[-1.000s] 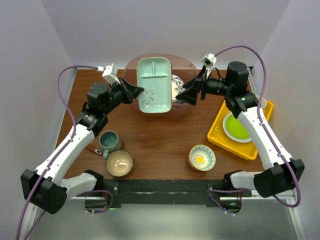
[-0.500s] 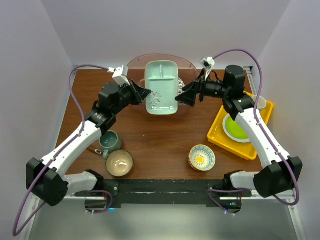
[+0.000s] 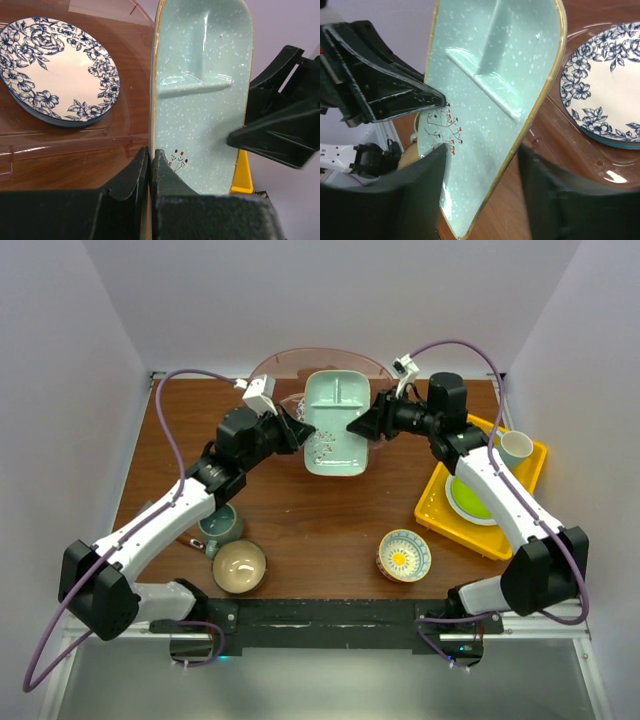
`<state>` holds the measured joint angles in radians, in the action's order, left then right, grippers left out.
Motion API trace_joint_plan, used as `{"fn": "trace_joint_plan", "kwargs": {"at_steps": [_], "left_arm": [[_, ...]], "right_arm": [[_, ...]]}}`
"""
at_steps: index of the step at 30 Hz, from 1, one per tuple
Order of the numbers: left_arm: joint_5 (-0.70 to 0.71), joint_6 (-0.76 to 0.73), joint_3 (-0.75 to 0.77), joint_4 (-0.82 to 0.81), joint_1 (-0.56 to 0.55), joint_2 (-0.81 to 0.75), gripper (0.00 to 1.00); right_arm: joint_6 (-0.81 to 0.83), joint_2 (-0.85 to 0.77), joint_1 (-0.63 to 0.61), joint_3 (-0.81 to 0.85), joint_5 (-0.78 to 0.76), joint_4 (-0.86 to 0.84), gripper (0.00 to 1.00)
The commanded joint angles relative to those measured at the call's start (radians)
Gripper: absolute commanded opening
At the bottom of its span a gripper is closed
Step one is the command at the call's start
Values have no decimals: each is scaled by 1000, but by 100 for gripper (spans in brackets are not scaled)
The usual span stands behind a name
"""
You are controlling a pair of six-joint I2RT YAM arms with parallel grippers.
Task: Place the mixed dishes into the plastic bin
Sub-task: Place the plate in the plastic bin.
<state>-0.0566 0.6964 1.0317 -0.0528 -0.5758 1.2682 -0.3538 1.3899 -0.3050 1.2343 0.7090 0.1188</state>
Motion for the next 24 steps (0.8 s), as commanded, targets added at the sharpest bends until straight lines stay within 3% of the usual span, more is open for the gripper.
{"fn": "trace_joint_plan", "kwargs": {"at_steps": [1, 4, 9, 11, 12, 14, 15, 18, 24], "left_arm": [[38, 20, 97, -217, -7, -24, 0], [43, 12, 97, -213, -9, -29, 0], [41, -32, 90, -205, -7, -46, 1], [29, -69, 91, -200, -6, -58, 16], [23, -83, 91, -193, -7, -62, 36], [-5, -116, 85, -193, -4, -81, 57], [-11, -144, 79, -190, -4, -89, 72], [-19, -207, 67, -170, -1, -124, 89], [41, -317, 70, -62, 43, -202, 100]], "right_arm": [[-45, 0, -14, 17, -52, -36, 30], [-50, -2, -13, 33, -51, -30, 2], [-51, 4, -13, 79, -45, 2, 0], [-47, 12, -5, 103, -42, 15, 0], [-47, 21, -3, 126, -37, 24, 0], [-45, 31, 4, 148, -33, 30, 0], [-45, 40, 6, 166, -28, 35, 0], [-37, 50, 12, 197, -31, 41, 0], [-42, 92, 50, 267, -25, 47, 0]]}}
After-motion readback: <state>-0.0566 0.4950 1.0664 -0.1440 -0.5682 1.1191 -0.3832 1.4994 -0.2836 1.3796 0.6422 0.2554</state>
